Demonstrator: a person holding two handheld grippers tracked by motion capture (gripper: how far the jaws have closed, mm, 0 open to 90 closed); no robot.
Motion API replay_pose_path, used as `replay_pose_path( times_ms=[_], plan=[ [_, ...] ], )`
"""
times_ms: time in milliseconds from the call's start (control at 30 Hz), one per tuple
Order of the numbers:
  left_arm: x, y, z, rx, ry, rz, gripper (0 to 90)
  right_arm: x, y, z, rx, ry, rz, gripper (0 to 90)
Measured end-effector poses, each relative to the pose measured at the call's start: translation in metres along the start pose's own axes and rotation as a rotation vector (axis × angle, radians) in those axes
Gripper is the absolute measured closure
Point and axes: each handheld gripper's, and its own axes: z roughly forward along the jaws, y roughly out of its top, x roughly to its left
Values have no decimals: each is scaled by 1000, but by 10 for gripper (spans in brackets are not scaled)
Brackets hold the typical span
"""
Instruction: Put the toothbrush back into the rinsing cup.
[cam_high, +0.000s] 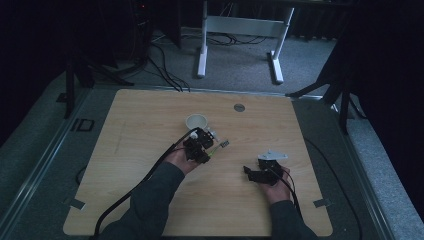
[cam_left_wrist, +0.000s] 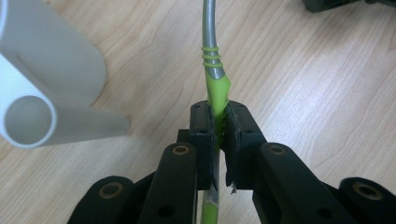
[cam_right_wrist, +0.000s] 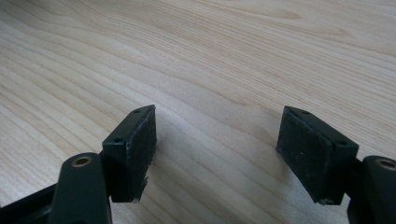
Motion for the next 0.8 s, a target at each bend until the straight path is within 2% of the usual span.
replay_pose_path(
  times_ms=[167, 500, 800],
  plan=[
    [0, -1, -4, -41, 6, -1, 831, 0, 0, 0, 0, 0, -1, 279],
    [3, -2, -9, -84, 6, 2, 832, 0, 0, 0, 0, 0, -2, 279],
    [4, -2, -15, -147, 13, 14, 831, 0, 0, 0, 0, 0, -2, 279]
  ],
)
